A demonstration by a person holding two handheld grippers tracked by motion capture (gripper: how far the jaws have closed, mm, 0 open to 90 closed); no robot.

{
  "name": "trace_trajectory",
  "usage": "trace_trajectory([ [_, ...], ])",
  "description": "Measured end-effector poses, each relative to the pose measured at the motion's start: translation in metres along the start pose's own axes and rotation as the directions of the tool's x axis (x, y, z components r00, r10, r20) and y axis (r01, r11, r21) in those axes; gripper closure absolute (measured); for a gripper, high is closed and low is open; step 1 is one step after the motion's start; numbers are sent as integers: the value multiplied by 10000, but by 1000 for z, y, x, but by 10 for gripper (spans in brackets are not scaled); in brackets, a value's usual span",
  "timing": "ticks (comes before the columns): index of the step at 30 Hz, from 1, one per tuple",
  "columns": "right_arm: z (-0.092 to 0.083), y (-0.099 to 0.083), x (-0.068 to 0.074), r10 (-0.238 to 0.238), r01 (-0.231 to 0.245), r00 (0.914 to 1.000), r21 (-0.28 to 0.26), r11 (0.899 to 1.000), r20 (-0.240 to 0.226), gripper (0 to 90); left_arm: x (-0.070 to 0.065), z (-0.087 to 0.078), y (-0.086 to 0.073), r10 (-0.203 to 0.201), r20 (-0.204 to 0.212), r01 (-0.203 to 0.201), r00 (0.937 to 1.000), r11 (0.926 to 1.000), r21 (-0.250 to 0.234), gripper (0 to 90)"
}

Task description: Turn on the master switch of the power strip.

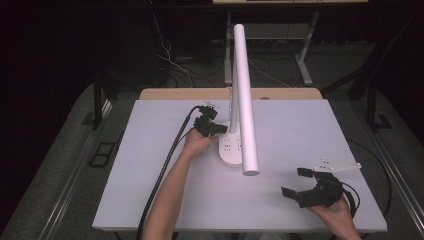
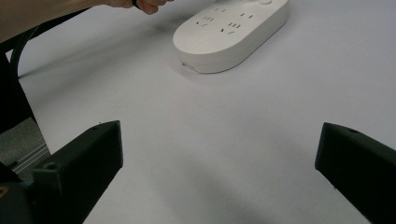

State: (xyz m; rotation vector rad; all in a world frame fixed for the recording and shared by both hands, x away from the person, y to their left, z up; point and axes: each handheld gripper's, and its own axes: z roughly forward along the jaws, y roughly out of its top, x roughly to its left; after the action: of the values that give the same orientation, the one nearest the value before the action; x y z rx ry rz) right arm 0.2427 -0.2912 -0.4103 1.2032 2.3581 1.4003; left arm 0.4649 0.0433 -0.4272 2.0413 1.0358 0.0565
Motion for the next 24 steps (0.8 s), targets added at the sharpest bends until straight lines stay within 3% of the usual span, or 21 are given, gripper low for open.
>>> trace_trajectory([
  [3,0,0,-1,24,-24,10000,-17,10000,-14,4,2,-1,-1,87,105,-87,9999,10000,-49,900],
  [4,0,0,-2,-11,11,10000,-33,10000,7,4,2,0,-3,-220,189,227,9996,9990,-380,900],
  [5,-1,0,-2,-7,7,10000,-35,10000,14,4,5,-2,-4,-33,251,41,9997,9994,-350,900],
  [6,-1,0,-2,0,0,10000,-55,10000,23,4,4,-1,-6,-248,217,262,9995,9975,-659,900],
  [12,-1,-1,-2,43,-43,10000,-22,10000,10,4,5,-6,-7,114,65,-110,9999,9984,-561,900],
  [14,0,-1,-3,15,-15,10000,-53,10000,27,5,5,-5,-7,-214,117,222,9997,9971,-727,900],
  [17,-1,-1,-3,74,-74,10000,-51,10000,5,4,9,-8,-8,-70,175,81,9998,9981,-618,899],
  [18,-1,-1,-3,84,-84,10000,-58,9999,15,4,9,-8,-9,-288,239,306,9993,9965,-779,899],
  [21,-1,-1,-4,98,-98,9999,-53,9999,39,4,11,-12,-10,-434,469,477,9980,9944,-941,899],
  [24,-1,-2,-5,91,-91,9999,-27,10000,42,4,10,-17,-9,-170,425,208,9990,9955,-920,899],
])
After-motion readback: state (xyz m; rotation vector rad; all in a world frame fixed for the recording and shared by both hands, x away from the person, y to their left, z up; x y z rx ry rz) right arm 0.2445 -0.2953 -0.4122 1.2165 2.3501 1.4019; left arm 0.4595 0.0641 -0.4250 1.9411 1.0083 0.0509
